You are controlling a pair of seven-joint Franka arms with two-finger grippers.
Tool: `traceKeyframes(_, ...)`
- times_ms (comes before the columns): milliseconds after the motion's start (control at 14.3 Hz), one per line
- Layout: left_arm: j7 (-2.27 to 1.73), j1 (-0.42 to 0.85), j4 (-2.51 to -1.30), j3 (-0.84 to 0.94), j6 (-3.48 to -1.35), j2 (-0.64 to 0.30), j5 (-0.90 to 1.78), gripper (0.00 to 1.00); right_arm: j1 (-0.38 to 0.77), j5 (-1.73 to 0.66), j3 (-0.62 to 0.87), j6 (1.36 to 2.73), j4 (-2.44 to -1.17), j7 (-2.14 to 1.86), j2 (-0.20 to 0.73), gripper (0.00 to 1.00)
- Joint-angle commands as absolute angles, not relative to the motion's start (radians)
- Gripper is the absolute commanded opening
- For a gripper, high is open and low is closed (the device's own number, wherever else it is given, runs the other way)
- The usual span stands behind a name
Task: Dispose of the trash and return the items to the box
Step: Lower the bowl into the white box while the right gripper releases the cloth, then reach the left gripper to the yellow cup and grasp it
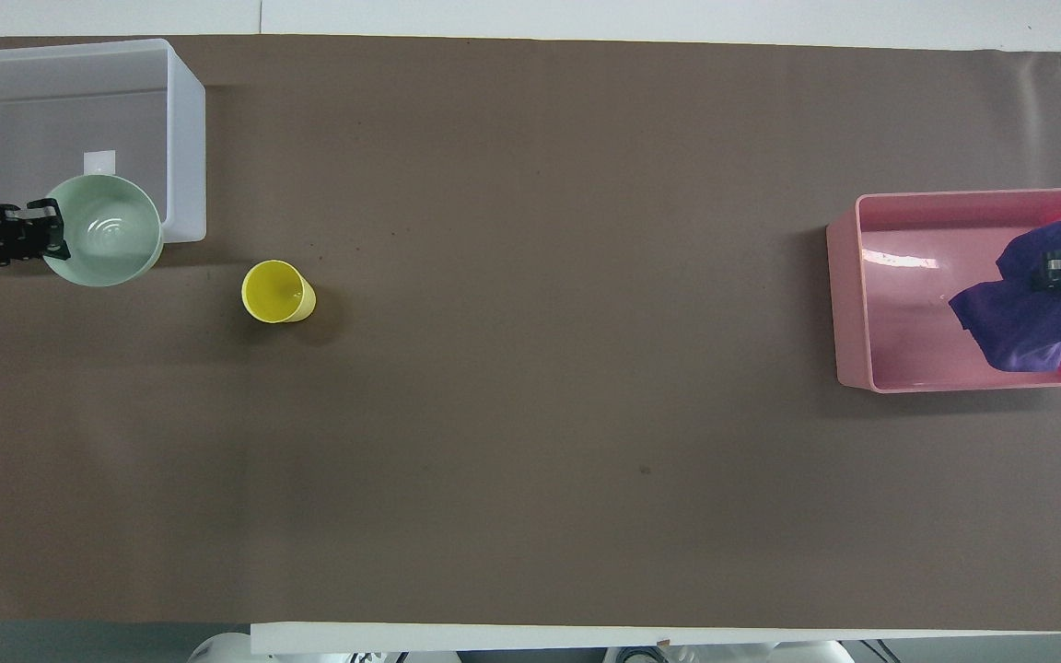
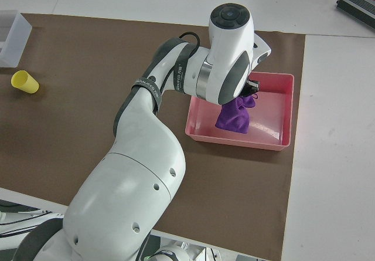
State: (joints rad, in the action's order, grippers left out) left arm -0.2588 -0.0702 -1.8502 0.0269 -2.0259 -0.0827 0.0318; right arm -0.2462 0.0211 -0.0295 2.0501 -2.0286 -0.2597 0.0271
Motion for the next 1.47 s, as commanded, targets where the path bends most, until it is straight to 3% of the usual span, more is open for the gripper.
traceKeyframes(0,-0.252,-0.144,-1.636,0.029,-2.092,-0.349,0.066,0.00,-0.252,0.031,-0.015,2.114,-2.068,-0.258,0.072,0.01)
traceKeyframes(210,-0.252,-0.146,-1.608,0.029,-2.234,-0.480,0.066,0.00,-0.249,0.031,-0.015,2.157,-2.086,-0.253,0.112,0.08)
traceKeyframes(350,-0.250,-0.127,-1.620,0.029,-2.273,-0.512,0.060,0.03,-0.238,0.031,-0.015,2.158,-2.085,-0.255,0.117,0.35)
traceKeyframes(420,-0.245,-0.105,-1.647,0.029,-2.293,-0.508,0.045,0.54,-0.236,0.031,-0.014,2.155,-2.082,-0.255,0.117,0.52)
traceKeyframes(490,-0.252,-0.094,-1.646,0.028,-2.286,-0.502,0.019,0.99,-0.238,0.031,-0.014,2.155,-2.077,-0.253,0.118,0.74)
traceKeyframes(630,-0.258,-0.081,-1.631,0.029,-2.249,-0.453,0.018,1.00,-0.233,0.029,-0.012,2.146,-2.057,-0.252,0.112,0.94)
traceKeyframes(700,-0.258,-0.080,-1.626,0.029,-2.203,-0.395,0.018,1.00,-0.232,0.026,-0.009,2.129,-2.039,-0.252,0.109,0.99)
traceKeyframes(1050,-0.363,0.059,-1.685,0.037,-1.854,-0.145,0.015,1.00,-0.140,0.009,0.012,1.901,-1.860,-0.135,0.097,0.99)
traceKeyframes(1260,-0.495,0.166,-1.898,0.040,-1.847,-0.036,0.018,1.00,-0.065,-0.029,0.012,1.826,-1.786,-0.048,0.097,0.99)
traceKeyframes(1400,-0.506,0.205,-2.107,0.041,-2.056,0.041,0.020,1.00,-0.048,-0.099,0.012,1.764,-1.715,-0.035,0.104,0.99)
